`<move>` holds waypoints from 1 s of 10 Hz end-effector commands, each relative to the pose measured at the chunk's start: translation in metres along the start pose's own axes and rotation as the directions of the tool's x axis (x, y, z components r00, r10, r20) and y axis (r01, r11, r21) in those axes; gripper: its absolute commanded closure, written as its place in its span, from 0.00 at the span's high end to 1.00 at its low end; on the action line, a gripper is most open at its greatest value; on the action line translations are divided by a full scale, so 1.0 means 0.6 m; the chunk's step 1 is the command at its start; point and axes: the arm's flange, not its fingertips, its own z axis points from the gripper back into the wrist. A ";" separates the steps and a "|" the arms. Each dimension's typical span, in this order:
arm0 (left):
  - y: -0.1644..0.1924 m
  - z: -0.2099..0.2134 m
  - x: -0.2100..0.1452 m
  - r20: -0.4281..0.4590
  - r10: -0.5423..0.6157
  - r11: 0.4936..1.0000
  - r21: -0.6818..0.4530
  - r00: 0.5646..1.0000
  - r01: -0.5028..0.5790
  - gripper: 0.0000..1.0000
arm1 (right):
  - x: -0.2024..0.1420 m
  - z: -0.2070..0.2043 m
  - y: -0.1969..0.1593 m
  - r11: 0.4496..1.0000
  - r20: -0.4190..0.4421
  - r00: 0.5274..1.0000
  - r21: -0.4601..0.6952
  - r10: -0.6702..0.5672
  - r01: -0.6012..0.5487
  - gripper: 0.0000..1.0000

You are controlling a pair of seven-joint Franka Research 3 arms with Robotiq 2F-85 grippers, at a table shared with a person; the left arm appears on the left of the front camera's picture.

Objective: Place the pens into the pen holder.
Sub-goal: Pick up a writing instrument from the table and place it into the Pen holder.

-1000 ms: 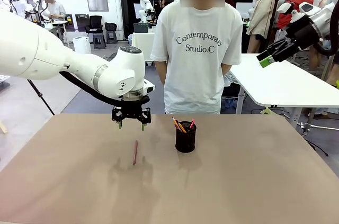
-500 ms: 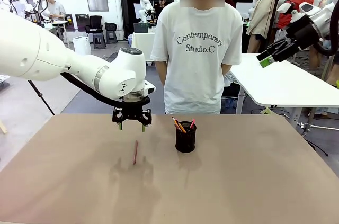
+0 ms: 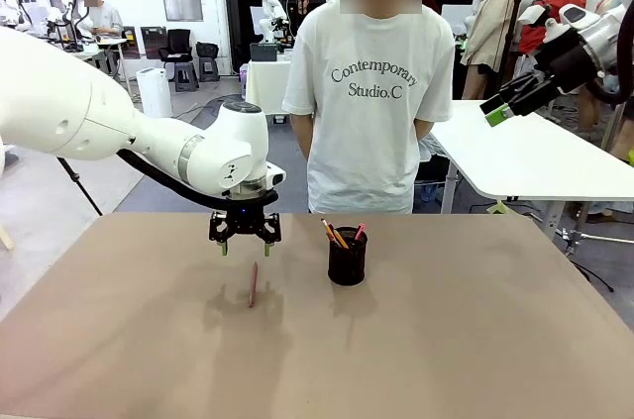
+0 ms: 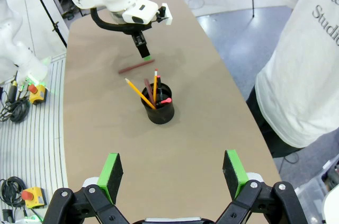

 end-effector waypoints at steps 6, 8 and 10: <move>0.004 -0.029 0.017 -0.051 0.061 0.998 -0.020 0.997 -0.063 1.00 | 0.002 0.002 0.000 1.000 0.001 1.000 -0.006 0.001 -0.001 1.00; 0.003 -0.033 0.019 -0.057 0.066 0.997 -0.022 0.996 -0.068 1.00 | 0.002 0.002 0.000 1.000 0.001 1.000 -0.006 0.001 -0.001 1.00; 0.003 -0.042 0.024 -0.068 0.058 0.997 -0.036 0.996 -0.061 1.00 | 0.002 0.002 0.000 1.000 0.001 1.000 -0.006 0.001 -0.001 1.00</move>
